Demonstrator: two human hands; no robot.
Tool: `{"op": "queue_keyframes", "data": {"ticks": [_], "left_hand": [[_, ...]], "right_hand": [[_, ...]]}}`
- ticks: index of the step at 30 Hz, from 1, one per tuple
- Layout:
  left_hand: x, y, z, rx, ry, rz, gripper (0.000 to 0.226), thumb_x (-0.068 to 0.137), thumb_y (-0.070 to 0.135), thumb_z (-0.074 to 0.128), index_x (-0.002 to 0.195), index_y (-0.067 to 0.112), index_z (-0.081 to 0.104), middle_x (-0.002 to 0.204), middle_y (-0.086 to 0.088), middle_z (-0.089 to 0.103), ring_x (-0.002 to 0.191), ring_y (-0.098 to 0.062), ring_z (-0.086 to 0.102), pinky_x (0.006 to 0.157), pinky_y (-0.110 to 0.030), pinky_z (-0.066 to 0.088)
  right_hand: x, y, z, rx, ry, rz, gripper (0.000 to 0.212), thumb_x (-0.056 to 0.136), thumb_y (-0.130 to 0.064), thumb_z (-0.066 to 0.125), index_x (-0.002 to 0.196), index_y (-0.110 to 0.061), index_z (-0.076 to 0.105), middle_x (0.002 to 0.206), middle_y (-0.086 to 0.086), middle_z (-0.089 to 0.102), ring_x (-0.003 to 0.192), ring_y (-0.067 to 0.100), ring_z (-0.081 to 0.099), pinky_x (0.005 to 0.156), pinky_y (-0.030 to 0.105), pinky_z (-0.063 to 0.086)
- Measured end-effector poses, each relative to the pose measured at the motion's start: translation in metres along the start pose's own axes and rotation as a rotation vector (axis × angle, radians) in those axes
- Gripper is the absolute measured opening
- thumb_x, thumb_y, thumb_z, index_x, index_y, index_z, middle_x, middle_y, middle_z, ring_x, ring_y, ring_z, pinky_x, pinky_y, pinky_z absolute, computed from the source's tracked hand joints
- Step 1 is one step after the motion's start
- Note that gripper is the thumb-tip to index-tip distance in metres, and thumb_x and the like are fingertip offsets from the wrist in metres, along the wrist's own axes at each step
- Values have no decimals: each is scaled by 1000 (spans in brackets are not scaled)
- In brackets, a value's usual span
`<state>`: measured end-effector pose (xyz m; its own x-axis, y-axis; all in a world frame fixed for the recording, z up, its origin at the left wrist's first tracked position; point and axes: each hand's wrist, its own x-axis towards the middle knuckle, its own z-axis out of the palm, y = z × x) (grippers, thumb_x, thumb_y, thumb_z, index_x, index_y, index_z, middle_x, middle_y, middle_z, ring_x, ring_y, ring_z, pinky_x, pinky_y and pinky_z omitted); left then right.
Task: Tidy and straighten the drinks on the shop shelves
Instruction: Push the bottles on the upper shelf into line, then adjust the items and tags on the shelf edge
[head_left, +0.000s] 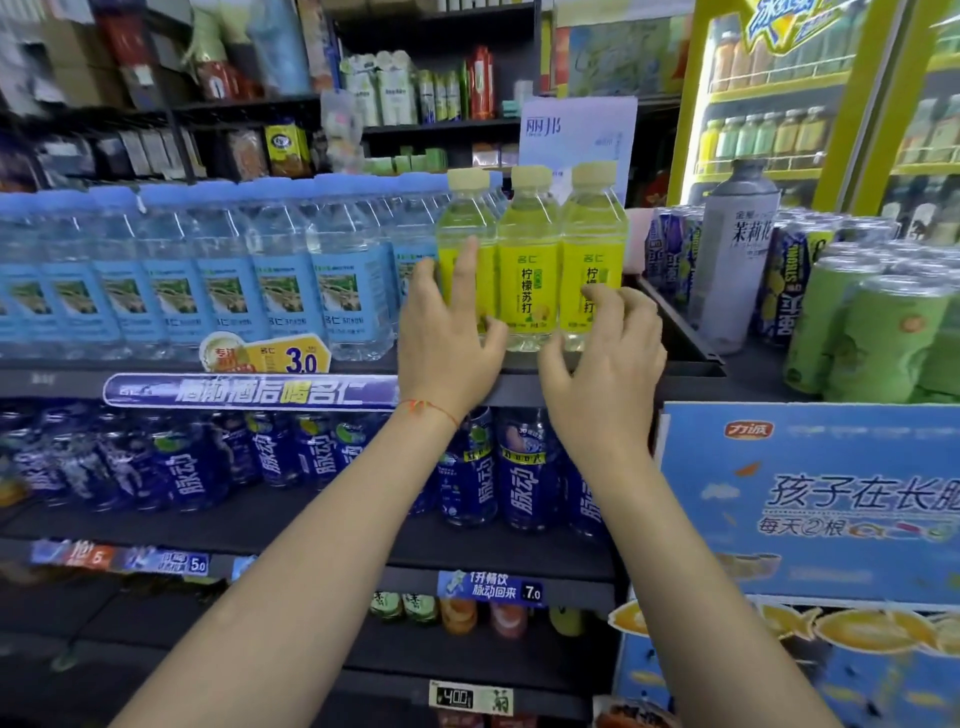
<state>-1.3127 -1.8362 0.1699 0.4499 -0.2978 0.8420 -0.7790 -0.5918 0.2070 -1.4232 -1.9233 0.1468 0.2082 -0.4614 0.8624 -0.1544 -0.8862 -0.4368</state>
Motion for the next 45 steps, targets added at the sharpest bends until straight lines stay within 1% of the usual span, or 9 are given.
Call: {"op": "queue_keyframes", "data": {"ticks": [3,7,10,19,27,32,36,41,45], "left_hand": [[-20,7,-9,17,210,113,52,83,22,56,134,12,52,136,-16,50,126,-33,45,102,-49,39],[-83,-3,-29,-231,188,186,16,88,15,56,94,9,69,86,-5,65,74,-23,61,64,-35,48],[-140,-35,-38,-235,23,56,21,90,24,52,77,14,65,66,2,59,57,-19,53,51,-35,43],[-261,-176,-68,-331,-644,-445,14,86,32,60,97,30,69,86,10,65,81,-18,63,72,-33,52],[-328,-339,-172,-467,-815,-637,15,95,28,57,106,24,68,99,8,66,93,-12,61,82,-31,50],[-363,-433,-246,-470,-813,-760,14,98,29,54,99,26,68,90,4,69,88,-18,65,80,-37,52],[-383,-491,-284,-465,-742,-842,11,95,28,56,94,31,67,98,7,71,91,-12,64,84,-35,52],[-401,-544,-316,-494,-582,-996,20,94,20,58,82,35,64,73,18,64,59,3,58,65,-24,46],[-402,-594,-325,-439,-510,-1072,14,92,22,58,86,26,70,67,8,66,59,-12,62,62,-35,52]], "right_hand": [[-28,-1,-2,205,-18,-93,22,88,-15,55,106,-6,64,103,10,59,95,25,56,81,39,45],[-70,-1,-8,344,-116,-39,16,91,-12,51,96,-8,66,85,0,64,73,13,56,67,29,45],[-111,-11,-12,392,-228,104,14,93,-13,51,96,-13,64,73,-8,59,62,8,50,59,22,40],[-239,-55,3,89,-863,512,16,97,-22,56,104,-16,69,80,-3,63,79,19,60,68,31,43],[-319,-204,63,129,-1017,542,14,98,-25,55,94,-22,68,78,-5,66,72,14,63,68,31,48],[-365,-314,111,211,-1215,464,16,101,-25,52,94,-18,65,77,-2,64,69,16,61,55,16,44],[-390,-375,149,209,-1293,390,15,99,-29,54,88,-26,64,81,-4,66,77,18,65,73,37,52],[-415,-433,198,238,-1382,310,14,96,-25,56,87,-23,66,77,-7,65,75,18,64,71,34,50],[-430,-467,254,285,-1418,293,16,95,-24,58,81,-25,66,76,-4,67,72,18,64,75,37,53]]}}
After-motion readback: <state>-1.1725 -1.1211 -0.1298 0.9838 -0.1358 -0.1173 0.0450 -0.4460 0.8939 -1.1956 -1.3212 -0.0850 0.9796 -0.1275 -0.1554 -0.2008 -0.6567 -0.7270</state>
